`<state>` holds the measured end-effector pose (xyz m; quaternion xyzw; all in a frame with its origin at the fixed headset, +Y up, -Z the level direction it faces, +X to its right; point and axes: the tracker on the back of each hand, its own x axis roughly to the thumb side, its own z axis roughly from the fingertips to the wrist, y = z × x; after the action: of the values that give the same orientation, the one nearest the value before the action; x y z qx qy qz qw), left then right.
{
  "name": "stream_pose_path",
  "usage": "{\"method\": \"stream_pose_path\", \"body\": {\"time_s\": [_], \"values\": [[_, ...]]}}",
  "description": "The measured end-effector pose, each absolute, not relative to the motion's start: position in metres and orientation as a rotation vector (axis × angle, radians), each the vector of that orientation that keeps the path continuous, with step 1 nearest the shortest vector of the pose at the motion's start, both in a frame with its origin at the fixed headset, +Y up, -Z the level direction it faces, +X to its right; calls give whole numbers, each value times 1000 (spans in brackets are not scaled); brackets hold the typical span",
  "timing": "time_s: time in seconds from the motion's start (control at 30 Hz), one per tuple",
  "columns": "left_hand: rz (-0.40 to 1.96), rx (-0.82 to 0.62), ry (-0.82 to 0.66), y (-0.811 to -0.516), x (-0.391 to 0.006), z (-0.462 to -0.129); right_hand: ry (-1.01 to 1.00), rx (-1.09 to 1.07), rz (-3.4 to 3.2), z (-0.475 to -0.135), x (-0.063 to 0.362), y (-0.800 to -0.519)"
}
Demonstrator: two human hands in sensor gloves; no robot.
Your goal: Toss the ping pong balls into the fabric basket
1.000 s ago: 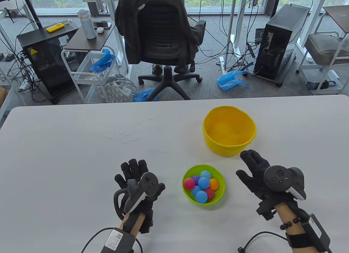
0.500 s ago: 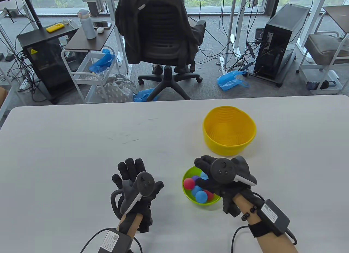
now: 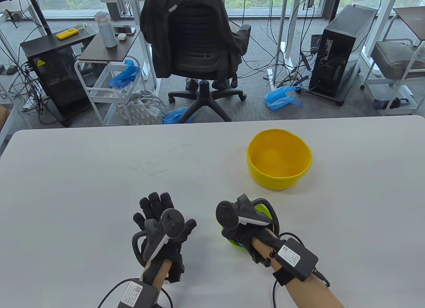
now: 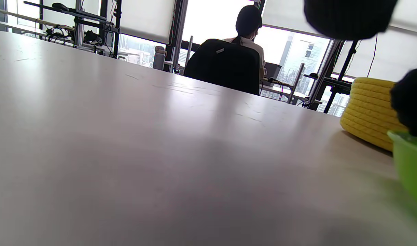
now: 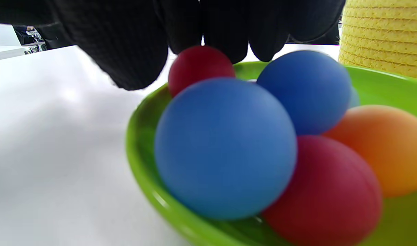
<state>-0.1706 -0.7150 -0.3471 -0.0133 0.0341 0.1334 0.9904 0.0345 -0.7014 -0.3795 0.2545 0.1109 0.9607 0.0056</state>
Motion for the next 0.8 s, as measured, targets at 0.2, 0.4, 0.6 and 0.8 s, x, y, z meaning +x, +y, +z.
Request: {"method": "stream_pose_path", "body": {"time_s": [0.2,0.4,0.6,0.8], "values": [[268,-25,68,-715,-171,-347,338,793,3021,-381,33,-704],[270,-25,66,-715,-171,-347,250,810,2973,-379,38,-699],[276,-25,64,-715,-173,-346,36,730,2691,-374,79,-674],[271,-24,68,-715,-172,-346,11,518,2256,-382,143,-672]]}}
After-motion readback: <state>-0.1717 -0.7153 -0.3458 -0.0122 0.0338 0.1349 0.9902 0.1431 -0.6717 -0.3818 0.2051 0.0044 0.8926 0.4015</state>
